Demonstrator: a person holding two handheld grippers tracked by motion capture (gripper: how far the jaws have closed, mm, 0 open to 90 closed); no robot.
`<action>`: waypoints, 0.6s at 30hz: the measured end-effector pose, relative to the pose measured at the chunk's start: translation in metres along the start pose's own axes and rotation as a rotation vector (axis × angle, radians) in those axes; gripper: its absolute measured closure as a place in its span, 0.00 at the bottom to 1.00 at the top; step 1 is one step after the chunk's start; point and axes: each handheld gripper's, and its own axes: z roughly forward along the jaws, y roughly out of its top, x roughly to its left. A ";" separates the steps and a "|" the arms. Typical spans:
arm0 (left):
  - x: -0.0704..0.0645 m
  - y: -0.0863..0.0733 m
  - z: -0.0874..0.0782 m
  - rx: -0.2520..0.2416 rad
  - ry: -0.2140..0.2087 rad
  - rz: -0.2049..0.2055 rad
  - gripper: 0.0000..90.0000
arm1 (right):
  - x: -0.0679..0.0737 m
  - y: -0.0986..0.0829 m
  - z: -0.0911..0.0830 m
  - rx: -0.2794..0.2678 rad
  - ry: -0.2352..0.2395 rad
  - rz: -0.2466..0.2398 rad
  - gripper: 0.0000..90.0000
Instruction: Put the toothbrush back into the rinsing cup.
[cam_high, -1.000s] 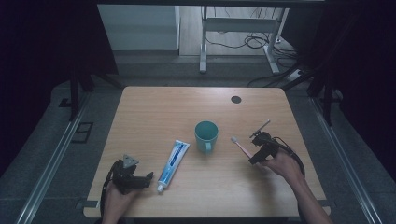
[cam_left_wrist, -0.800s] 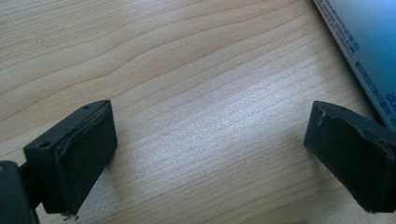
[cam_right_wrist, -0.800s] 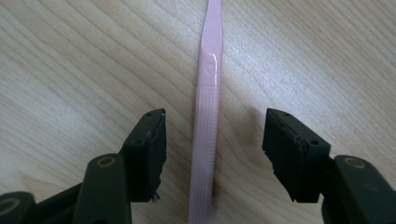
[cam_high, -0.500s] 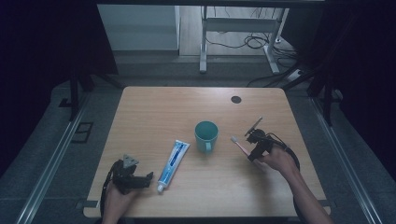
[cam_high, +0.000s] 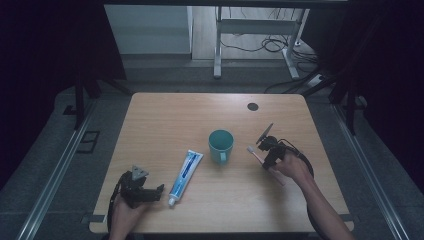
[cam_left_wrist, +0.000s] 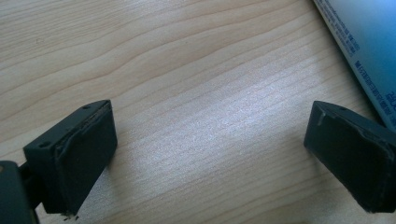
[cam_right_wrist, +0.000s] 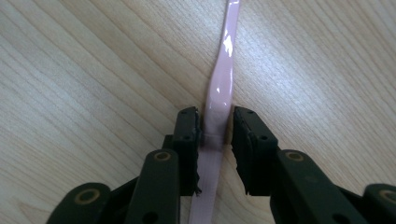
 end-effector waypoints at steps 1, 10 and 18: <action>0.000 0.000 0.000 0.000 -0.001 0.000 0.03 | 0.000 0.001 0.001 0.006 0.000 -0.003 0.81; 0.000 0.000 0.000 0.000 0.000 0.000 0.03 | 0.001 0.006 0.002 0.031 0.013 0.031 0.87; 0.000 0.000 0.000 0.000 0.000 0.001 0.03 | 0.001 0.005 -0.007 0.004 0.016 0.042 0.88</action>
